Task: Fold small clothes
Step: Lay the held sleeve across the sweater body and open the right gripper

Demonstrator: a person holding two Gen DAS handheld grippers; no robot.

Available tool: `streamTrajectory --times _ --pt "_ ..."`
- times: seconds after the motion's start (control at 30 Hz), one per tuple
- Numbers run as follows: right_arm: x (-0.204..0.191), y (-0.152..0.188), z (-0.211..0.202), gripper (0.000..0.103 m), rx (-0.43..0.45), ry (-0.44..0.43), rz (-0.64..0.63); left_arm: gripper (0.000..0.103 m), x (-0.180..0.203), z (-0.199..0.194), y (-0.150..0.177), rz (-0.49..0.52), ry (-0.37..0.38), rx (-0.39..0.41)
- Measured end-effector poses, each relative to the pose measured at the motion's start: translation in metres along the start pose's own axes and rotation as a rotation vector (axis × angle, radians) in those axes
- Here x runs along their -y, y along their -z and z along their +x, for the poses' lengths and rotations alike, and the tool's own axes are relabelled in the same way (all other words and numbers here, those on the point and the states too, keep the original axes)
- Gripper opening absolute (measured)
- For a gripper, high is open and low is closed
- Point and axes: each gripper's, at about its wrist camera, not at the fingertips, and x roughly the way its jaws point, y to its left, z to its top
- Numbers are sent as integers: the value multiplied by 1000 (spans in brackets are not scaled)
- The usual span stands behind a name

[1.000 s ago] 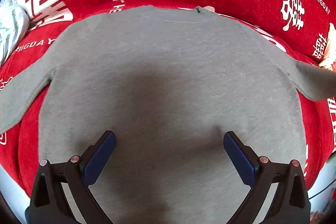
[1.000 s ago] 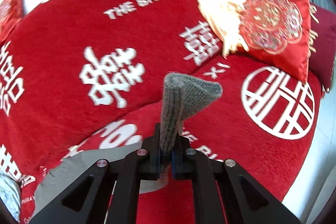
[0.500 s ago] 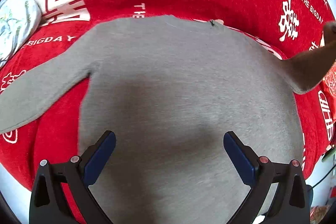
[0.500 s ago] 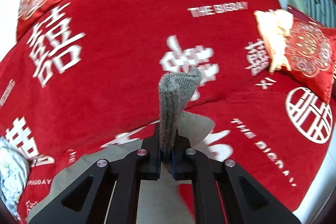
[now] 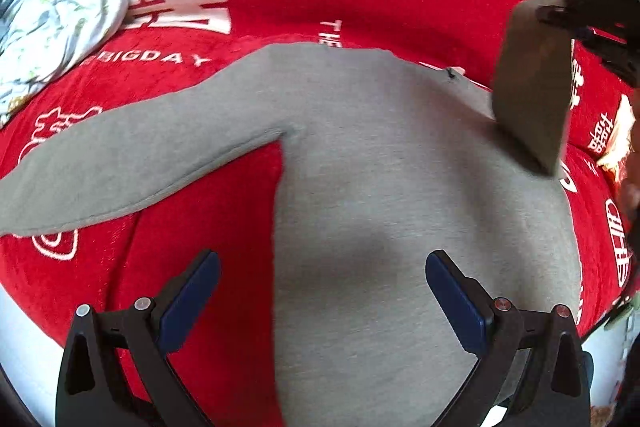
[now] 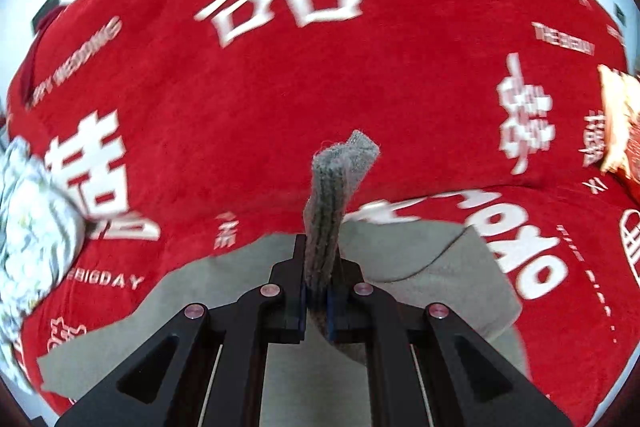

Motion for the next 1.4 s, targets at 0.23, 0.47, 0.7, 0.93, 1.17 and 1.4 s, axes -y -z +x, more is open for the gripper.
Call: streamTrajectory --times 0.23,0.47,0.7,0.93,1.17,1.4 --pt "-60 46 51 8 -119 -41 -79 103 -23 1 3 -36 -3 -9" --pt "-88 95 95 12 -260 -75 -195 103 -39 -1 6 -94 31 -3" --pt "-89 109 77 73 -280 -311 -279 103 -39 -1 5 -137 55 -6" --pt "15 79 61 77 -200 -167 -215 103 1 8 -19 -86 79 -3" --pt "145 77 108 77 -291 53 -49 103 82 59 -61 19 118 -61" --pt "164 59 146 85 -287 53 -38 103 126 113 -89 127 2 -83"
